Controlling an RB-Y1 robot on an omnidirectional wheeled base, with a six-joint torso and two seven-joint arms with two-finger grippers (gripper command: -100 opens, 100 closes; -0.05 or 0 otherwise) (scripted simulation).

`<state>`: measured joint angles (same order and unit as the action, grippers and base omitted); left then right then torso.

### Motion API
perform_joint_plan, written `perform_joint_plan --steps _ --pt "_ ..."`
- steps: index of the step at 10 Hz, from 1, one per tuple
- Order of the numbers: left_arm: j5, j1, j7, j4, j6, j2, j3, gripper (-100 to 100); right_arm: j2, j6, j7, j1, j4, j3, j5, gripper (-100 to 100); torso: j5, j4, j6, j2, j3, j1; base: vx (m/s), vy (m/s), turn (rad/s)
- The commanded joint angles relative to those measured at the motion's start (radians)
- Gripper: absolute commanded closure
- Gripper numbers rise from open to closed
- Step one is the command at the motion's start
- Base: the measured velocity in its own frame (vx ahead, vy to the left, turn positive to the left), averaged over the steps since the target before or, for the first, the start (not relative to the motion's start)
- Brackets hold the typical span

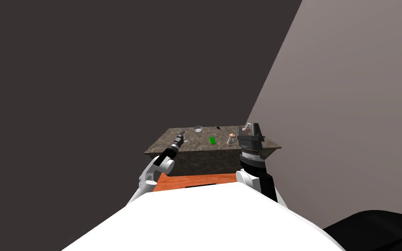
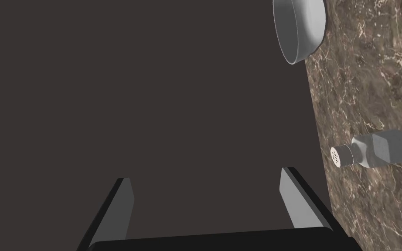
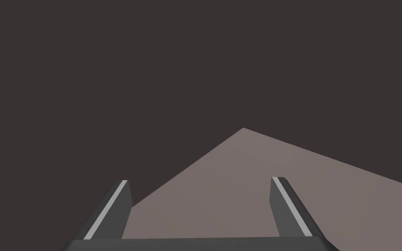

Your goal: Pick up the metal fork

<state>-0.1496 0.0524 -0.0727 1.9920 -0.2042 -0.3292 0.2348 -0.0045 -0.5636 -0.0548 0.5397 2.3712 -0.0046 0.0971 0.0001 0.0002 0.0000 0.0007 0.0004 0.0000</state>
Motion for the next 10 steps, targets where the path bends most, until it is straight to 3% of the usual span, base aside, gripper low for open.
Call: perform_joint_plan --steps 1,2,3,5,6,7,10 --pt "-0.004 -0.039 0.007 -0.018 -0.050 -0.017 0.010 -100 0.000 0.000 0.000 0.000 0.000 0.000 0.000 0 0.000 0.000 0.000 0.000 0.000 0.000 -0.015 0.008 0.066" --pt "-0.004 -0.039 0.007 -0.018 -0.071 -0.017 0.010 -100 0.000 0.000 0.000 0.000 0.000 0.000 0.000 0 0.000 0.000 0.000 0.000 0.000 0.000 -0.017 0.004 0.035" --pt "-0.008 -0.076 0.013 -0.040 -0.102 -0.032 0.017 -100 0.000 0.000 0.000 0.000 0.000 0.000 0.000 0 0.000 0.000 0.000 0.000 0.000 0.000 -0.018 0.004 0.053" --pt "-0.008 -0.076 0.013 -0.040 -0.131 -0.032 0.017 -100 0.000 0.000 0.000 0.000 0.000 0.000 0.000 0 0.000 0.000 0.000 0.000 0.000 0.000 -0.011 0.002 0.014" --pt "-0.013 -0.113 0.019 -0.063 -0.171 -0.045 0.022 -100 0.000 0.000 0.000 0.000 0.000 0.000 0.000 0 0.000 0.000 0.000 0.000 0.000 0.000 -0.010 0.004 0.058" --pt "-0.013 -0.113 0.019 -0.063 -0.193 -0.045 0.022 -100 0.000 0.000 0.000 0.000 0.000 0.000 0.000 0 0.000 0.000 0.000 0.000 0.000 0.000 -0.008 0.001 0.021" --pt "-0.024 -0.182 0.029 -0.115 -0.286 -0.069 0.024 -100 0.000 0.000 0.000 0.000 0.000 0.000 0.000 0 0.000 0.000 0.000 0.000 0.000 0.000 -0.008 -0.002 0.032"
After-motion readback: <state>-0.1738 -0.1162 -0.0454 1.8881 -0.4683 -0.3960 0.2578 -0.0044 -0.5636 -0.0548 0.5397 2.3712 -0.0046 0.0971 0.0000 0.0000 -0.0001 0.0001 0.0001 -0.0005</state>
